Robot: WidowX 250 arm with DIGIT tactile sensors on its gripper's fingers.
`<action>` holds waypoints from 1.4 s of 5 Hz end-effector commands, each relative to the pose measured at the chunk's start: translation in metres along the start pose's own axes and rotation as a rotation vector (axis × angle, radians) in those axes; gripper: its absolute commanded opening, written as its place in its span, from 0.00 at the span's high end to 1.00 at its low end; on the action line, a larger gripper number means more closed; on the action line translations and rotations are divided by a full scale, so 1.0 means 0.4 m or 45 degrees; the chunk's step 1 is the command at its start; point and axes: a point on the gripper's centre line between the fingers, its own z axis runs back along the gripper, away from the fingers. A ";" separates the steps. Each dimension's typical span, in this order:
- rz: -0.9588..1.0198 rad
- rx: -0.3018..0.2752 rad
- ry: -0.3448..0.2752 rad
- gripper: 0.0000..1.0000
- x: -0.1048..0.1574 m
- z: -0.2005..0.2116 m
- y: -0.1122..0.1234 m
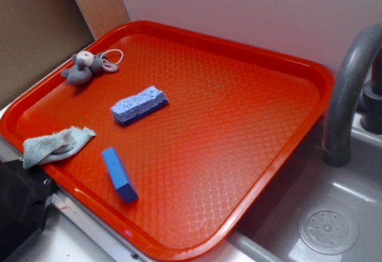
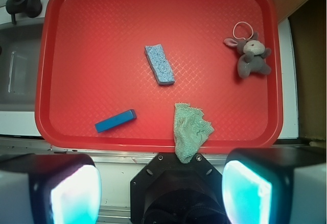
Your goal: Grab the blue cloth.
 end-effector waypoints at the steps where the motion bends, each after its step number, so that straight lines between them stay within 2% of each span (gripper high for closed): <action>1: 0.000 0.000 0.000 0.00 0.000 0.000 0.000; 2: 0.210 0.119 0.157 0.00 0.027 -0.124 0.117; 3: 0.216 0.197 0.144 0.00 0.025 -0.241 0.161; 4: 0.150 0.210 0.071 0.00 0.016 -0.364 0.167; 5: 0.100 0.210 0.124 0.00 0.012 -0.490 0.158; 6: 0.072 0.209 0.197 0.00 0.024 -0.530 0.142; 7: 0.072 0.209 0.197 0.00 0.024 -0.530 0.142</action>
